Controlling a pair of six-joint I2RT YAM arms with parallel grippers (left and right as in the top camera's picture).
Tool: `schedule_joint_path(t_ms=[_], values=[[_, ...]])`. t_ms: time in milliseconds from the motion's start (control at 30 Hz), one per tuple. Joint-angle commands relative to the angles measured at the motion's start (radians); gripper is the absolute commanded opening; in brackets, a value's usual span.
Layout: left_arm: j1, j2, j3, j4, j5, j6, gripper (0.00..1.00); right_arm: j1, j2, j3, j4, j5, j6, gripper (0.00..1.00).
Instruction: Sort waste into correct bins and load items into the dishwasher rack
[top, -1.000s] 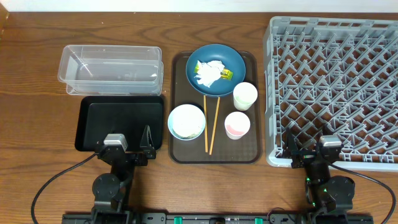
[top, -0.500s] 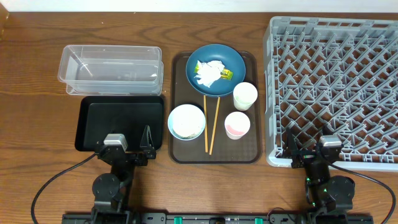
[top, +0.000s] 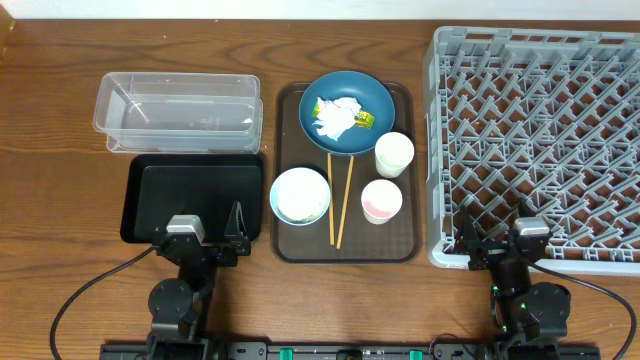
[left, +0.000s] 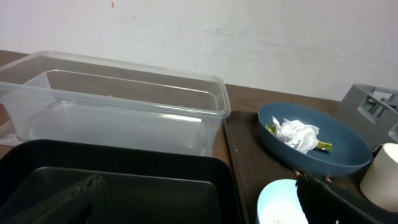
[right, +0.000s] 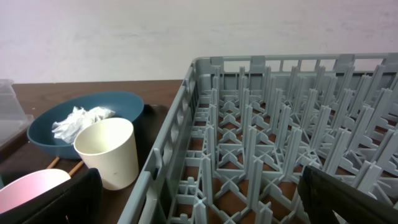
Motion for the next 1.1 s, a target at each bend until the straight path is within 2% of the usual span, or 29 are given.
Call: schedule_joint_path(t_ms=[0, 200, 300, 533, 667, 900, 1067], values=[[0.004, 0.000, -0.015, -0.036, -0.021, -0.022, 1.00, 0.009, -0.004, -0.004, 0.002, 0.002, 0.003, 0.99], [0.004, 0.105, 0.063, -0.100, -0.020, -0.130, 1.00, 0.009, 0.010, 0.021, -0.014, 0.042, 0.003, 0.99], [0.004, 0.211, 0.137, -0.114, -0.020, -0.131, 1.00, 0.009, 0.057, 0.057, -0.018, 0.068, 0.011, 0.99], [0.004, 0.566, 0.434, -0.246, 0.028, -0.130, 1.00, 0.009, 0.337, 0.243, -0.115, 0.077, 0.010, 0.99], [0.004, 0.776, 0.630, -0.394, 0.109, -0.130, 1.00, 0.009, 0.539, 0.390, -0.195, 0.070, 0.011, 0.99], [0.004, 1.092, 0.955, -0.813, 0.156, -0.129, 1.00, 0.009, 0.867, 0.681, -0.456, 0.050, 0.010, 0.99], [0.004, 1.170, 1.015, -0.916, 0.167, -0.130, 1.00, 0.009, 0.995, 0.790, -0.527, 0.046, 0.010, 0.99]])
